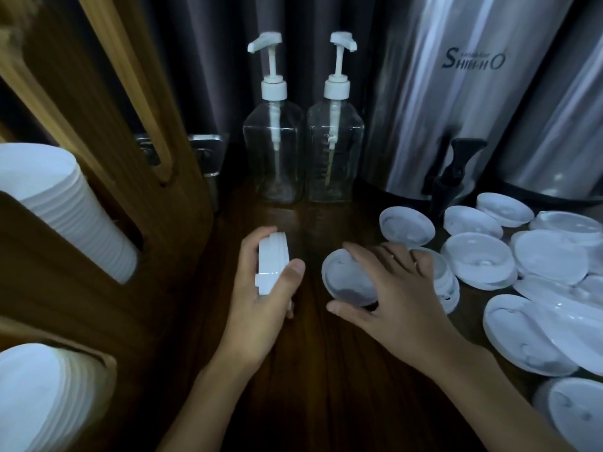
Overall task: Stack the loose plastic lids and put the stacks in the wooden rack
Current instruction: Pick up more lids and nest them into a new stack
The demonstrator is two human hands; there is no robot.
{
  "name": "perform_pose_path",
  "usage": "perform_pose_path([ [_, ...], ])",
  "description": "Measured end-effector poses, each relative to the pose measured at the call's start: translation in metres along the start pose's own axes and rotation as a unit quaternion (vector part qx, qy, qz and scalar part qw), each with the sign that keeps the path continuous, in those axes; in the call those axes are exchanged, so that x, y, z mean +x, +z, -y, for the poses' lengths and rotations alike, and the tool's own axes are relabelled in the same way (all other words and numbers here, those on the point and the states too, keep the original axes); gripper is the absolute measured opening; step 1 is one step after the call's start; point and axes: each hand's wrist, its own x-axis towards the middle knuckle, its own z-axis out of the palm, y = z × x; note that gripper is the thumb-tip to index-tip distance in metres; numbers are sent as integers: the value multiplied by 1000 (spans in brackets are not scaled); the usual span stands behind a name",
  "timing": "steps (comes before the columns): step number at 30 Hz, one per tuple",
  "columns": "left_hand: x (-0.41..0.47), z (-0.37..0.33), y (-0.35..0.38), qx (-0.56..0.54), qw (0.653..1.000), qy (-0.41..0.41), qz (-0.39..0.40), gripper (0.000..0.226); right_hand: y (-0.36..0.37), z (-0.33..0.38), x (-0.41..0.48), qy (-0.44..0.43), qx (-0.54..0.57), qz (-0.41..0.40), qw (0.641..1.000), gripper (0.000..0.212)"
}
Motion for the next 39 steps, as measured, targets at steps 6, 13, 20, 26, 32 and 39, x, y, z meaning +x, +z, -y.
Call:
perform_pose_path([
  [6,-3,-2,1,19,1000,-1,7,52,3,0,0,35,-63,32,997,81],
  [13,-6,-8,1,24,1000,5,6,49,5,-7,-3,-4,10,91,996,103],
  [20,-10,-12,2,7,1000,10,13,50,8,3,-5,-35,13,57,998,83],
  [26,-11,-17,3,28,999,42,9,51,3,3,-2,-35,49,85,995,97],
  [32,-9,-18,3,-5,1000,15,9,53,6,7,-3,44,341,13,939,88],
  [39,-12,-22,3,-24,999,5,46,40,20,25,-8,45,522,27,851,86],
])
